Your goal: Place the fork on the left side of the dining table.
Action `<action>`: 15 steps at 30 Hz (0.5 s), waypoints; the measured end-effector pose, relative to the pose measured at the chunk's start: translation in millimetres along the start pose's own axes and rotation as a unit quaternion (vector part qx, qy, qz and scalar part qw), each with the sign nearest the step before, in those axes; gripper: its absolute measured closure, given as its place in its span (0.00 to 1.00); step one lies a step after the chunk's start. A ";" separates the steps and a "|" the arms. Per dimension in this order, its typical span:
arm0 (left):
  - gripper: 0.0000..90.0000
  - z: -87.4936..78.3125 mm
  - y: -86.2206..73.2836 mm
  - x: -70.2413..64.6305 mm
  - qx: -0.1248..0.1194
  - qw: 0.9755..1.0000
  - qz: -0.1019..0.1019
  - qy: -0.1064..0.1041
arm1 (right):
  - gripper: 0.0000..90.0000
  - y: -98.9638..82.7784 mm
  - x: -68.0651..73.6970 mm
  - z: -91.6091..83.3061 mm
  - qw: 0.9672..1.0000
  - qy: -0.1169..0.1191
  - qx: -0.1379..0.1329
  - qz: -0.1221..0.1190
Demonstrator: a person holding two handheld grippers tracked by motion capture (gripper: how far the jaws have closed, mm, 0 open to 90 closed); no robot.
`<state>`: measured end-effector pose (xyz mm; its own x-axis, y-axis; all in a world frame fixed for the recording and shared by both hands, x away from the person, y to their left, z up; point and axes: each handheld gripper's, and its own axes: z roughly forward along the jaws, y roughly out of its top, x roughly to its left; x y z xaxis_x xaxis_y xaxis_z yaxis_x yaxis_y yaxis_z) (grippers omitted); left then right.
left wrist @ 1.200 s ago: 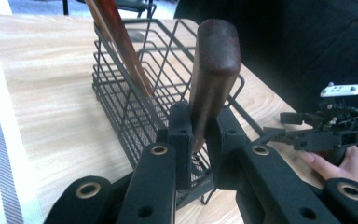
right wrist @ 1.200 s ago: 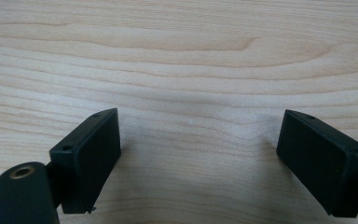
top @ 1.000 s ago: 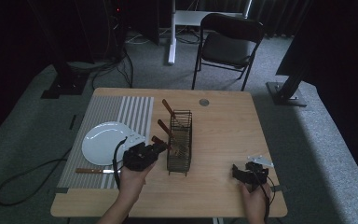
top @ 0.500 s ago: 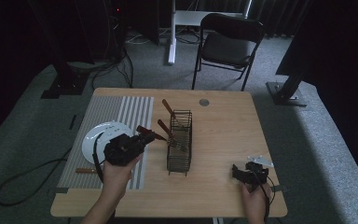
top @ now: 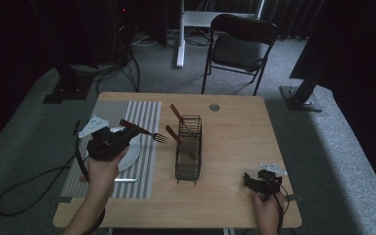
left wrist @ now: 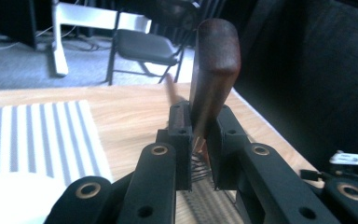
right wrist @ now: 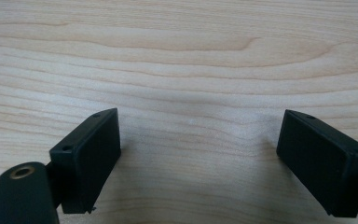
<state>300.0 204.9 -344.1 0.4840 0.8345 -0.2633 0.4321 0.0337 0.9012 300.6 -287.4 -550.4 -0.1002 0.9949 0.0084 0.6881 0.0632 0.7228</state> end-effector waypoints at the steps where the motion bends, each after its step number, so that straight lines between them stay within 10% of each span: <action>1: 0.90 0.0 0.0 0.0 0.000 1.000 0.000 0.000 | 0.15 0.0 0.0 0.0 1.000 0.000 0.000 0.000; 15: 0.90 27.2 -9.9 65.0 0.014 0.998 -0.043 0.050 | 0.15 0.0 0.0 0.1 1.000 0.000 0.000 0.000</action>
<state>347.9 243.9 -379.5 0.3669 0.8797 -0.3026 0.4900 0.0938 0.8666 300.7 -287.4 -550.5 -0.0999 0.9950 0.0088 0.6875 0.0626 0.7235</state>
